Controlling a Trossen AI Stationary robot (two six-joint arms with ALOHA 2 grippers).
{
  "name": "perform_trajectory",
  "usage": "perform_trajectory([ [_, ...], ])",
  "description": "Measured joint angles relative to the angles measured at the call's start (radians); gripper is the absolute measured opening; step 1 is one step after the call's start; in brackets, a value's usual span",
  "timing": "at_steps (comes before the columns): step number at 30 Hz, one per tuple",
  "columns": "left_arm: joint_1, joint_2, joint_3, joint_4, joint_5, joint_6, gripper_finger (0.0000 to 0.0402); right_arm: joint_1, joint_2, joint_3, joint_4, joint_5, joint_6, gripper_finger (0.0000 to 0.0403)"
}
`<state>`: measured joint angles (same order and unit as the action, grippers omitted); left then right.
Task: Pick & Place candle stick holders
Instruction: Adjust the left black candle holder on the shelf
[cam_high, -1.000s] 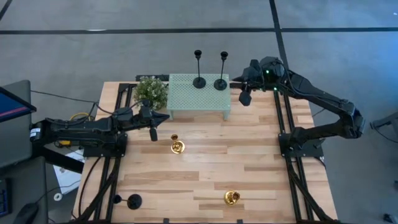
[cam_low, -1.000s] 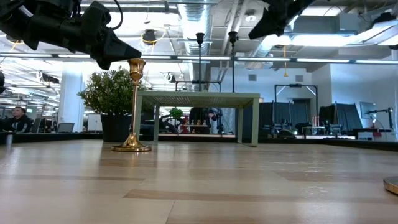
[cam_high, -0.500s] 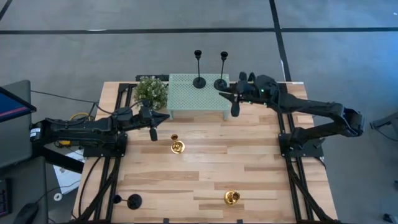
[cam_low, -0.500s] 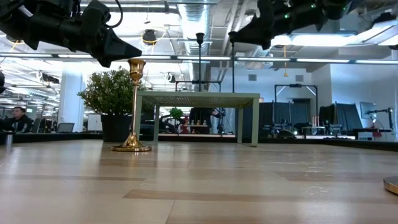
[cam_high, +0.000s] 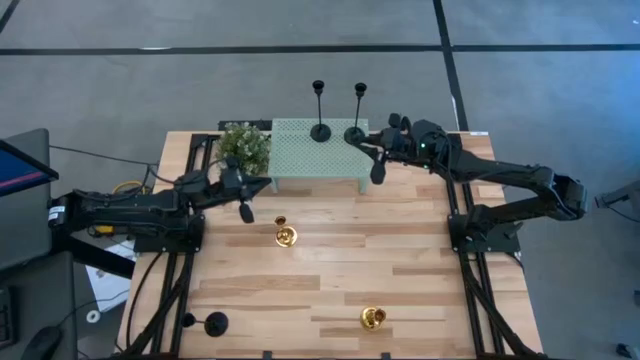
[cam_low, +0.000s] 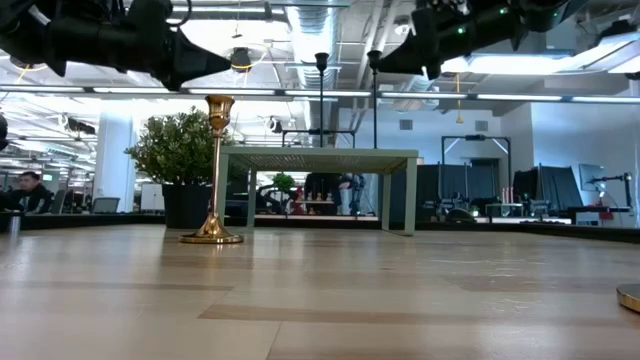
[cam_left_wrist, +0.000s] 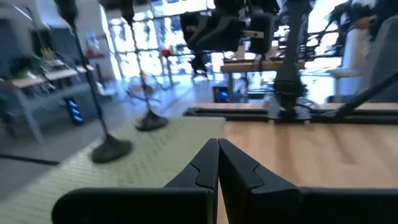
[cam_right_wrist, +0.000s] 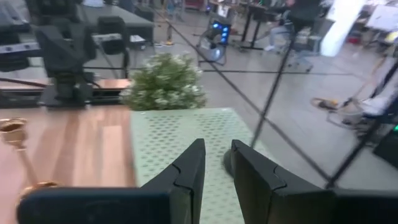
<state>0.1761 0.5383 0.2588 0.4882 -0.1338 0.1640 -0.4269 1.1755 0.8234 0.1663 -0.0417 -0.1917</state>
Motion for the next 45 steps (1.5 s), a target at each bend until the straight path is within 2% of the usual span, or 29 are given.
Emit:
perform_trajectory([
  [3, 0.018, 0.030, 0.000, 0.038, -0.066, 0.040, 0.0008, -0.011, 0.000, 0.000, 0.007, 0.005, -0.013, 0.0069],
  [6, 0.064, 0.097, 0.035, 0.075, -0.075, 0.042, 0.0008, -0.020, 0.000, 0.000, 0.006, 0.002, 0.015, 0.0069],
  [13, 0.175, 0.362, 0.235, 0.090, 0.115, 0.042, 0.0008, -0.021, -0.032, 0.000, -0.038, 0.005, 0.004, 0.0069],
  [17, 0.260, 0.503, 0.336, 0.073, 0.104, 0.042, 0.0008, -0.025, -0.085, 0.000, -0.136, 0.061, -0.028, 0.0069],
  [22, 0.367, 0.593, 0.440, 0.081, 0.117, 0.026, 0.0008, -0.044, -0.151, 0.000, -0.239, 0.069, -0.027, 0.0069],
  [27, 0.409, 0.673, 0.549, 0.086, 0.334, -0.033, 0.0008, -0.063, -0.176, 0.000, -0.336, 0.069, -0.009, 0.0069],
  [30, 0.407, 0.722, 0.593, 0.079, 0.385, -0.038, 0.0014, -0.069, -0.172, 0.000, -0.360, 0.069, -0.010, 0.0069],
  [36, 0.418, 0.750, 0.610, 0.013, 0.388, -0.046, 0.0064, -0.078, -0.173, 0.000, -0.372, 0.069, -0.017, 0.0069],
  [42, 0.417, 0.745, 0.611, 0.026, 0.286, -0.034, 0.0139, -0.081, -0.176, 0.000, -0.378, 0.069, -0.018, 0.0069],
  [45, 0.420, 0.756, 0.611, 0.045, 0.282, -0.040, 0.0176, -0.081, -0.174, 0.000, -0.379, 0.068, -0.018, 0.0069],
])
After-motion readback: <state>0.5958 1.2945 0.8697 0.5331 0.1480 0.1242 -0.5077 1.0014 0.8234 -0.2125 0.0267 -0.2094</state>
